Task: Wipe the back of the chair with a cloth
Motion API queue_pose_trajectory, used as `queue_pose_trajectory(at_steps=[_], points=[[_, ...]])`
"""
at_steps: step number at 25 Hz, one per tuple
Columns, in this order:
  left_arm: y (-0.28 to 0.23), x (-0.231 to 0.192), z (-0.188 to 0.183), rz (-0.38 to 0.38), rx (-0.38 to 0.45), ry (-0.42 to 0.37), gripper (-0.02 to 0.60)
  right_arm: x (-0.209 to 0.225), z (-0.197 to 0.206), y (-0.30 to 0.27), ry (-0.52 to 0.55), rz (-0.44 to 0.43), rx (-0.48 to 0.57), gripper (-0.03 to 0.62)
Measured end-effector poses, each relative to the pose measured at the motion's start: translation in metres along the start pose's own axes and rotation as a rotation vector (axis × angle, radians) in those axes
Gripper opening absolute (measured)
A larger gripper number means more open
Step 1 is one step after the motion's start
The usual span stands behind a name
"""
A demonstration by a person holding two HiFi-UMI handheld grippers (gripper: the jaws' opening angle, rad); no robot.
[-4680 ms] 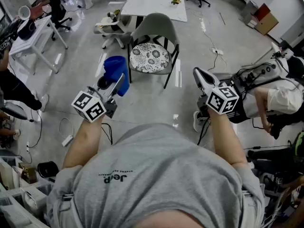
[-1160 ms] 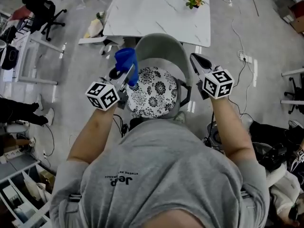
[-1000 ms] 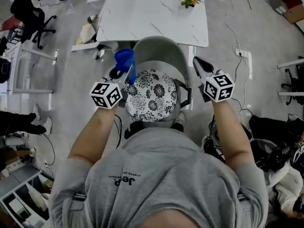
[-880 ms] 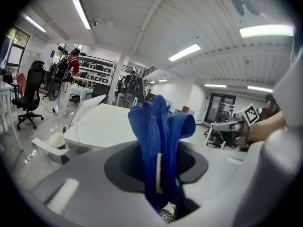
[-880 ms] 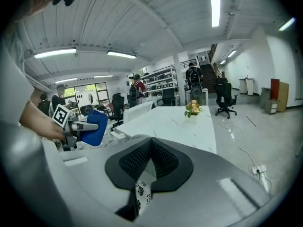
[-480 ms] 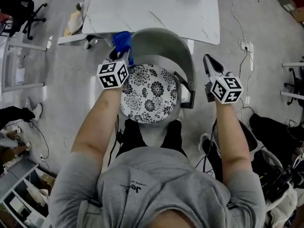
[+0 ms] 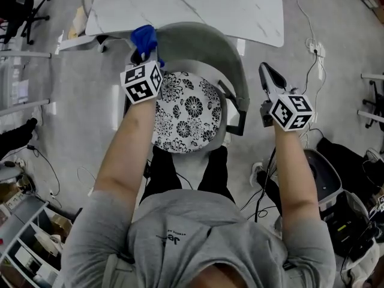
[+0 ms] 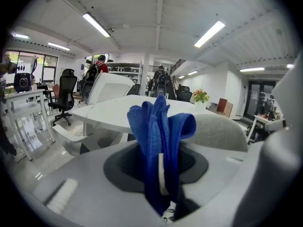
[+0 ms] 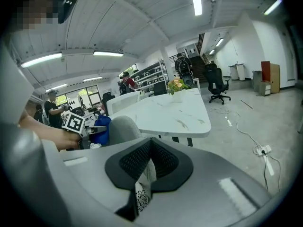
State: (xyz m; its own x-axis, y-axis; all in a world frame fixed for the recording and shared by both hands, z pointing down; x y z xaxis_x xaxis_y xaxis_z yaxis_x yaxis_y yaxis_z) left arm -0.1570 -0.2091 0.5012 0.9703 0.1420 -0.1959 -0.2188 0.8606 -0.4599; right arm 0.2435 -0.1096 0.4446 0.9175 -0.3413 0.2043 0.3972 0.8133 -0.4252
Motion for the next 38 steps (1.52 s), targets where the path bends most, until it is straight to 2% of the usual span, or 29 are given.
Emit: queue_pose_trajectory(at_steps=[7,18,22,26,28,34,38], points=[[0.001,0.013,0.001,-0.060,0.028,0.009,0.186,0.016,0.012,0.006,-0.025,0.012,0.003,-0.004],[0.008,0.020,0.003,-0.046,0.027,-0.008,0.184,0.040,0.013,0.015,-0.026,0.047,0.016,-0.003],[0.006,0.042,0.004,0.016,0.034,-0.050,0.181,0.048,0.008,0.012,-0.011,0.057,0.020,-0.003],[-0.010,0.074,0.002,0.048,0.015,-0.021,0.179,0.051,0.003,0.011,-0.008,0.058,0.033,-0.004],[-0.014,0.087,0.003,0.063,0.000,-0.033,0.179,0.051,0.003,0.012,-0.013,0.053,0.041,-0.004],[-0.025,0.130,0.007,0.158,-0.074,-0.137,0.179,0.055,0.008,0.020,-0.035,0.051,0.050,-0.003],[-0.022,0.169,0.011,0.273,-0.131,-0.262,0.179,0.060,0.011,0.030,-0.056,0.058,0.057,-0.003]])
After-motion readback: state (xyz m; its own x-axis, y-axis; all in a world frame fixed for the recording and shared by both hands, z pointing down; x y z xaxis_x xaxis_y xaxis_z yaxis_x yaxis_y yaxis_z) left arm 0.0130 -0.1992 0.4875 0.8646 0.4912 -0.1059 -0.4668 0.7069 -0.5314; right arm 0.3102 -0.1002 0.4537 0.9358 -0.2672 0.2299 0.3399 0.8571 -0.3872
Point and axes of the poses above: the fingertips, and each gripper's own axes: y backward along the fingers, x to its right, z out of its underside, the point moved 10 cm from there along y, backward along the fingers, and after that the axes turned 5 degrees about y, right-handed, at the moved point
